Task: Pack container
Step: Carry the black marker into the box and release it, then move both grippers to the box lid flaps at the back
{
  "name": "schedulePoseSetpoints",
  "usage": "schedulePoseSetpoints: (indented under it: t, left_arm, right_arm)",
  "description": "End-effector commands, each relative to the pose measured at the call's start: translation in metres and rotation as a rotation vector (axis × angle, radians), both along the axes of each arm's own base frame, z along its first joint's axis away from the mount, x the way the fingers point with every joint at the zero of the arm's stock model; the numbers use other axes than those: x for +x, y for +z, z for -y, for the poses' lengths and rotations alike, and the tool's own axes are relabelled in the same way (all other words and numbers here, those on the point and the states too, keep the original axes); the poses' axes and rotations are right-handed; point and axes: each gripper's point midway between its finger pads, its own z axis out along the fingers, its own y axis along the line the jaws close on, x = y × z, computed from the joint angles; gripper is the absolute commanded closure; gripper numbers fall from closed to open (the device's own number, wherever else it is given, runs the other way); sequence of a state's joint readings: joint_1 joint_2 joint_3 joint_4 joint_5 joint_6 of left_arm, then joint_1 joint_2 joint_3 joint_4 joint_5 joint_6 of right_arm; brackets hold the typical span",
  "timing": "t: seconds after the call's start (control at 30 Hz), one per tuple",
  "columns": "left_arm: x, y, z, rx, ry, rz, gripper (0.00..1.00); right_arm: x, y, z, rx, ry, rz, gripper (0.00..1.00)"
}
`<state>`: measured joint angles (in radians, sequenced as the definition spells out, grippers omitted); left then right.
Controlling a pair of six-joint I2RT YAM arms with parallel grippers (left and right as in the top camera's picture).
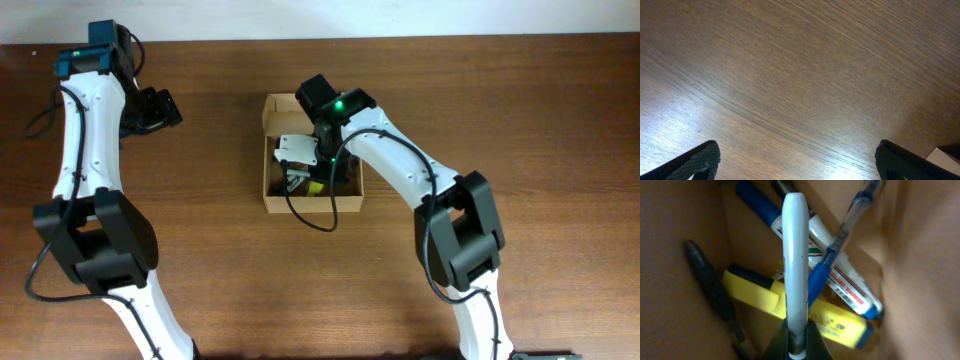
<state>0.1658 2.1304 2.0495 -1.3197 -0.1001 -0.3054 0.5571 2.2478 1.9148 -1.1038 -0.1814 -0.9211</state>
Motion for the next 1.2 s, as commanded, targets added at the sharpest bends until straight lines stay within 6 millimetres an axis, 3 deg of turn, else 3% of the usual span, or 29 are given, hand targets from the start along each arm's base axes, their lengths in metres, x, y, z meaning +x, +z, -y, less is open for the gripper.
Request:
schedulePoseSetpoints:
  t: [0.0,0.13,0.27,0.3,0.47,0.57,0.63,0.73,0.77,0.87,0.9,0.93,0.97,1.0,1.17]
  left_arm:
    - [0.0,0.0,0.002,-0.006,-0.014,-0.001,0.0]
    - [0.0,0.0,0.002,-0.005,-0.014,-0.002,0.0]
    - [0.0,0.0,0.002,-0.005,-0.014,-0.001,0.0]
    - [0.0,0.0,0.002,-0.005,-0.014,-0.002,0.0]
    - [0.0,0.0,0.002,-0.005,-0.014,-0.001,0.0]
    - [0.0,0.0,0.002,-0.006,-0.013,-0.001,0.0]
    - [0.006,0.001,0.001,-0.007,-0.002,0.026,0.0]
    - [0.015,0.001,0.018,-0.103,-0.024,0.066,0.04]
    - [0.019,0.003,0.029,-0.162,-0.038,0.087,0.08]
    - [0.028,0.008,0.052,-0.297,-0.07,0.133,0.0]
    - [0.03,0.01,0.061,-0.345,-0.084,0.148,0.19]
    - [0.032,0.012,0.068,-0.383,-0.103,0.161,0.6]
    - [0.033,0.014,0.073,-0.405,-0.111,0.167,0.88]
    - [0.034,0.015,0.079,-0.422,-0.123,0.172,0.98]
    - [0.037,0.016,0.097,-0.424,-0.163,0.175,0.98]
  right_arm:
    - [-0.003,-0.013,-0.003,0.006,0.019,-0.034,0.96]
    - [-0.006,-0.016,-0.006,0.021,-0.003,-0.064,0.94]
    - [-0.006,-0.017,-0.006,0.02,-0.041,-0.072,0.51]
    - [-0.006,-0.016,-0.006,0.019,-0.057,-0.076,0.44]
    - [-0.006,-0.006,-0.005,0.014,-0.181,-0.098,0.41]
    - [-0.005,0.017,-0.004,0.022,-0.245,-0.1,0.41]
    - [-0.001,0.038,-0.005,0.037,-0.302,-0.086,0.44]
    - [0.02,0.09,-0.007,0.117,-0.49,-0.031,0.81]
    - [0.027,0.104,-0.006,0.147,-0.549,-0.021,0.87]
    - [0.055,0.147,0.007,0.257,-0.753,0.015,0.96]
    - [0.063,0.157,0.013,0.284,-0.798,0.025,0.96]
    - [0.071,0.166,0.023,0.31,-0.843,0.034,0.96]
    - [0.077,0.171,0.03,0.33,-0.873,0.034,0.96]
    - [0.084,0.176,0.042,0.364,-0.91,0.016,0.96]
    - [0.1,0.179,0.085,0.484,-1.022,-0.128,0.96]
